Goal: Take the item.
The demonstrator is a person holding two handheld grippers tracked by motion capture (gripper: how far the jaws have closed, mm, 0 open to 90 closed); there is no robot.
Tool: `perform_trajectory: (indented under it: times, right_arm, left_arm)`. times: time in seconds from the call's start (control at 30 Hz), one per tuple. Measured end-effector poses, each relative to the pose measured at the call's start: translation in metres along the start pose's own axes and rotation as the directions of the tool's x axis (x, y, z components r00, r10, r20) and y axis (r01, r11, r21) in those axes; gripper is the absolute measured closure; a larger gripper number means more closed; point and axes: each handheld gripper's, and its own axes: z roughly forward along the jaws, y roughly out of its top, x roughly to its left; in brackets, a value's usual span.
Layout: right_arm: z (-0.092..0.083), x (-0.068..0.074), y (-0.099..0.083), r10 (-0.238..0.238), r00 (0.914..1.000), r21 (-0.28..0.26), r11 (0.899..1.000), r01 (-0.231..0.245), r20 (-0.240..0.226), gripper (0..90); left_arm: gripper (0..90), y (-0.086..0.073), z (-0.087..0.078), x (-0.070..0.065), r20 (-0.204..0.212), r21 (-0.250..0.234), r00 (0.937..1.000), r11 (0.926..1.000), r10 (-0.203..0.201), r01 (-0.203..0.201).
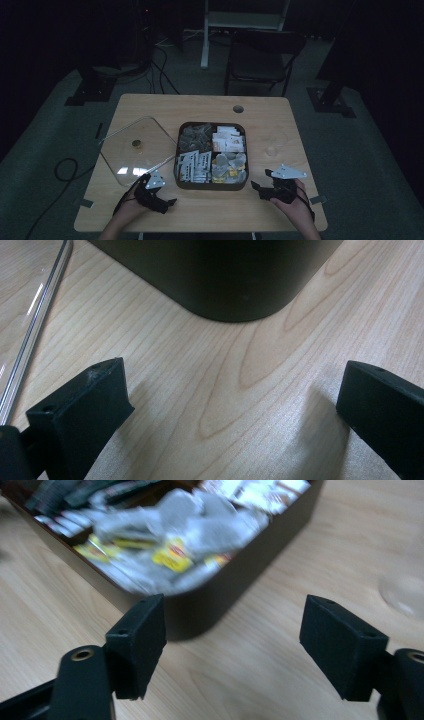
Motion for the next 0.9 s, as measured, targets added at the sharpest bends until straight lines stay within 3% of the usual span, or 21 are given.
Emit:
perform_trajectory:
  times: [0.5, 0.9]
  right_arm:
    - [0.029, 0.011, 0.038, -0.054, 0.9965, -0.017, 0.998, 0.053, -0.065, 34.8]
    - [0.059, 0.010, 0.053, -0.067, 0.9948, 0.022, 0.997, 0.069, -0.076, 36.6]
  left_arm:
    - [1.0, 0.000, 0.000, 0.000, 0.000, 0.000, 1.0000, 1.0000, 0.000, 0.000]
    - [1.0, 0.000, 0.000, 0.000, 0.000, 0.001, 1.0000, 1.0000, 0.001, -0.001]
